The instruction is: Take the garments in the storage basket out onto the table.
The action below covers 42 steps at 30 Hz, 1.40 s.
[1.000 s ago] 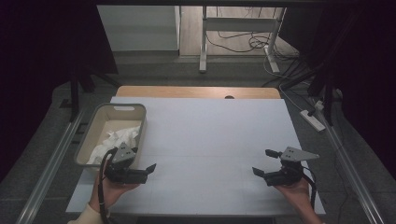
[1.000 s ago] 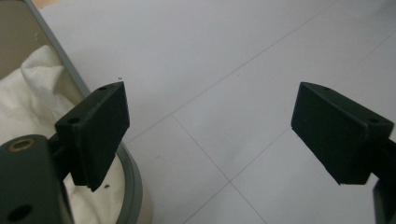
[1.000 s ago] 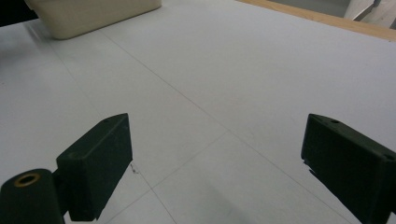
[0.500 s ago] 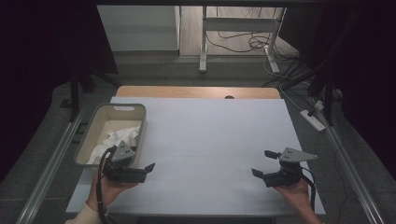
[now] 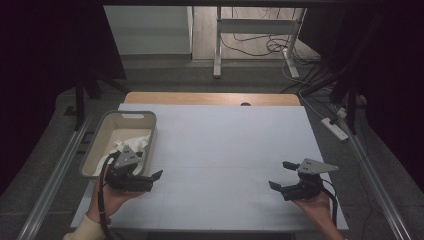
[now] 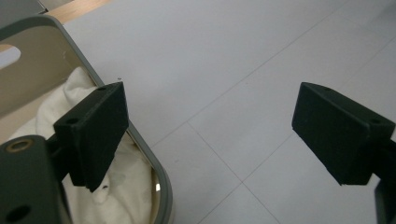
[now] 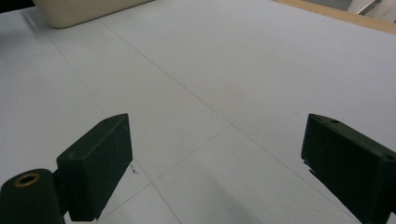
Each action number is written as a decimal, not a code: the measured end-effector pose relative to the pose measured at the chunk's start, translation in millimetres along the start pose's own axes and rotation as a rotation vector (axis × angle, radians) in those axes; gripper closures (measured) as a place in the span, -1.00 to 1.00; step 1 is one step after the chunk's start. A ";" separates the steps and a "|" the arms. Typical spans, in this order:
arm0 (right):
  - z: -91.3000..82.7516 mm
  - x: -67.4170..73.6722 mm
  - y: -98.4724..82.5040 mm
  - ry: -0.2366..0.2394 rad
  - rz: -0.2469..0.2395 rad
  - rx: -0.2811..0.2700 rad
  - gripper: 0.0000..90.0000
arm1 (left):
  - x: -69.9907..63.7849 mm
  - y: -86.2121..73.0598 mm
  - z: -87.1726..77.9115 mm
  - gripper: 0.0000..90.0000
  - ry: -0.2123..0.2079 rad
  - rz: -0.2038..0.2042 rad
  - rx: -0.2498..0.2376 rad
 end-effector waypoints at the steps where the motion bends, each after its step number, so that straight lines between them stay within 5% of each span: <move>1: 0.0 0.0 0.0 -0.001 0.000 0.000 -0.81 | 0.6 1.2 -0.8 -0.74 0.000 0.000 -0.001; 27: 3.0 0.7 -1.0 -0.009 -0.002 0.021 -0.81 | 18.2 21.5 -14.6 -0.73 0.007 -0.003 0.004; 42: 5.5 0.3 -2.2 -0.016 0.002 0.035 -0.81 | 35.4 31.9 -1.8 -0.73 -0.005 -0.017 0.029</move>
Point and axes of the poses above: each handheld gripper's, and its own axes: z roughly forward along the jaws, y roughly out of its top, x roughly to its left, the point moved 1 cm from there along z, roughly forward along the jaws, and after that the axes turned 2 degrees about y, right-handed, at the moved point
